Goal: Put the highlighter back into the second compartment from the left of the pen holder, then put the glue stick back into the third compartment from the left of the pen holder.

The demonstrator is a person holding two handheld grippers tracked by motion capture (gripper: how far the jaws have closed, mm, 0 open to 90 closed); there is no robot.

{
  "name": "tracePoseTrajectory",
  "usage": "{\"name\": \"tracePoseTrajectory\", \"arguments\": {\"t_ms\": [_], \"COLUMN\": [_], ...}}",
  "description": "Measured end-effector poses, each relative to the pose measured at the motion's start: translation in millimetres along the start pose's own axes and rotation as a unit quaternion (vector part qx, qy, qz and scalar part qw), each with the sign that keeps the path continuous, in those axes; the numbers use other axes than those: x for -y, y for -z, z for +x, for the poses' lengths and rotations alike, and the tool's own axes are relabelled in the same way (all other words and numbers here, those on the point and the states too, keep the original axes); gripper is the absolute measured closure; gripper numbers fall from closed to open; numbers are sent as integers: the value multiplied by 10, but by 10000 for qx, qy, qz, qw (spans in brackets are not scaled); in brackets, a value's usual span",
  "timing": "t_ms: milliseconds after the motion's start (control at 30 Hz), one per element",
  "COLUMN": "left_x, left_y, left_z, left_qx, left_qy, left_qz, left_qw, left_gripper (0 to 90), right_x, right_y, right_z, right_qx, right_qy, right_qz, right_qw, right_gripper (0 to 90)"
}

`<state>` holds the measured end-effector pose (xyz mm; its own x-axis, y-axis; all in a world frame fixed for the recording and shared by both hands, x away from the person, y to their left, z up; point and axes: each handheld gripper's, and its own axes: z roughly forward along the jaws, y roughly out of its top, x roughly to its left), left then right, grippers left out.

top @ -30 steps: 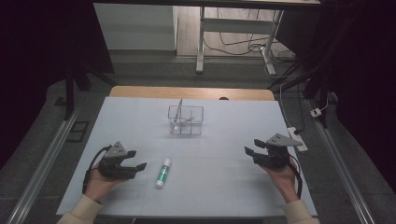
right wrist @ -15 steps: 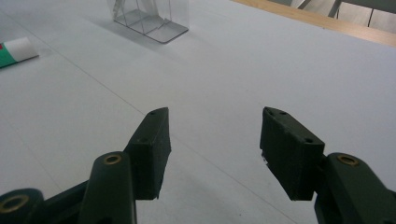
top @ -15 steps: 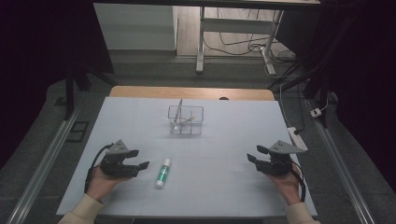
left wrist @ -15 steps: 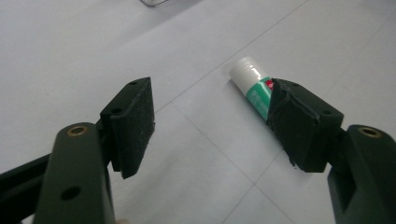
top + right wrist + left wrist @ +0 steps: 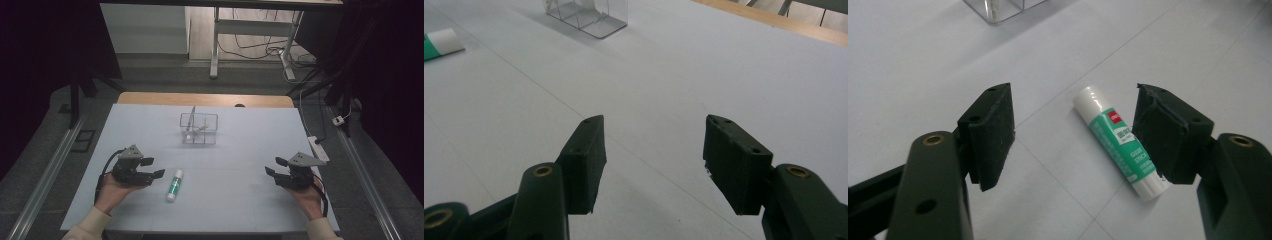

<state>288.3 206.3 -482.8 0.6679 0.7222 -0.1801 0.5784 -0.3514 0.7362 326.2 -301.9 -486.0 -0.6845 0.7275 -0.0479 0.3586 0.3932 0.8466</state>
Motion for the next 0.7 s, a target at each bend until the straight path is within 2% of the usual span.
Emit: {"name": "tracePoseTrajectory", "arguments": {"t_ms": [233, 467, 700], "left_x": [-59, -102, -143], "left_y": [2, -75, -121], "left_z": [-38, -96, -96], "left_qx": [-13, -23, -21], "left_qy": [-48, -95, 18], "left_qz": [73, 271, 341], "left_qw": [10000, 9996, 9994], "left_gripper": [336, 335, 335], "right_x": [33, 39, 58], "right_y": [-21, -29, -10], "right_z": [10, 25, 28], "right_qx": [-37, -51, -23], "right_qy": [40, 89, 124], "right_qz": [75, 115, 134], "right_qw": [10000, 9999, 9998], "right_gripper": [414, 413, 409]}}
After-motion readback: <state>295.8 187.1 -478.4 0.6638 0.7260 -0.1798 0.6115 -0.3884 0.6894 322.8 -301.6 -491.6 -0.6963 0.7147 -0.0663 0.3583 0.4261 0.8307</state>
